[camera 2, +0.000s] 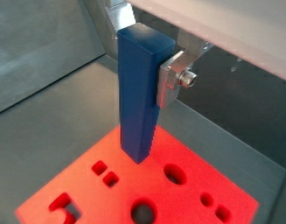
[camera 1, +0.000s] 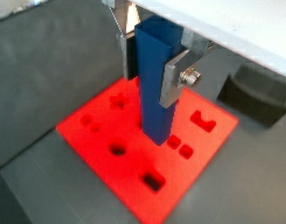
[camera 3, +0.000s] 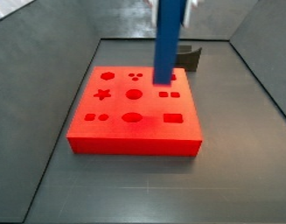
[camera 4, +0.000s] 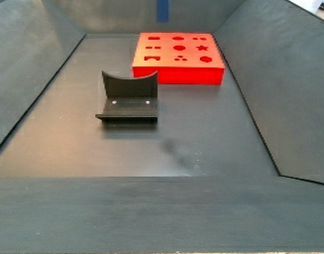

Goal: Pick up the rectangle object. Move up. Place the rectangle object on the fixture. Regrasp the rectangle object. Move to above the board. Insert the rectangle object.
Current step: Insert the rectangle object.

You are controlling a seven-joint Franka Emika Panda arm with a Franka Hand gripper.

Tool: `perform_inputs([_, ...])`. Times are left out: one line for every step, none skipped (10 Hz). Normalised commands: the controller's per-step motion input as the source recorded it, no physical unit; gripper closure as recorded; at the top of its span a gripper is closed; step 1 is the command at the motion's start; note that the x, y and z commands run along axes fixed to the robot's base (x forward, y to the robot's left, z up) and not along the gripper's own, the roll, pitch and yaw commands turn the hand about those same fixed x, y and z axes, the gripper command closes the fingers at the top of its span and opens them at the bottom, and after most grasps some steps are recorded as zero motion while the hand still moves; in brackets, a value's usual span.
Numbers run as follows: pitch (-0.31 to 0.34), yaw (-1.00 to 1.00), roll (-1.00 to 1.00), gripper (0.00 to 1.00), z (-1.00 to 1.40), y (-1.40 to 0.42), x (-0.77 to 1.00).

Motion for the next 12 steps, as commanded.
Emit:
perform_inputs([0.073, -0.07, 0.0, 1.0, -0.44, -0.37, 0.63])
perform_inputs([-0.034, 0.0, 0.0, 1.0, -0.19, -0.13, 0.23])
perform_inputs([-0.014, 0.0, 0.0, 1.0, -0.05, 0.0, 0.0])
perform_inputs([-0.021, 0.0, 0.01, 1.0, -0.23, -0.09, 0.0])
perform_inputs([-0.127, 0.07, 0.0, 1.0, -0.42, -0.19, -0.08])
perform_inputs([-0.124, 0.11, 0.0, 1.0, -0.4, -0.23, -0.01])
perform_inputs([-0.117, 0.12, -0.01, 1.0, -0.33, -0.21, 0.0])
perform_inputs([-0.067, 0.08, 0.0, 1.0, -0.19, -0.15, 0.05])
perform_inputs([-0.016, 0.03, 0.0, 1.0, -0.07, -0.05, 0.03])
perform_inputs([-0.003, 0.01, 0.0, 1.0, -0.05, -0.01, 0.0])
perform_inputs([0.0, 0.09, 0.0, 1.0, -0.07, 0.0, 0.0])
perform_inputs([0.0, 0.28, 0.0, 1.0, -0.09, 0.0, 0.0])
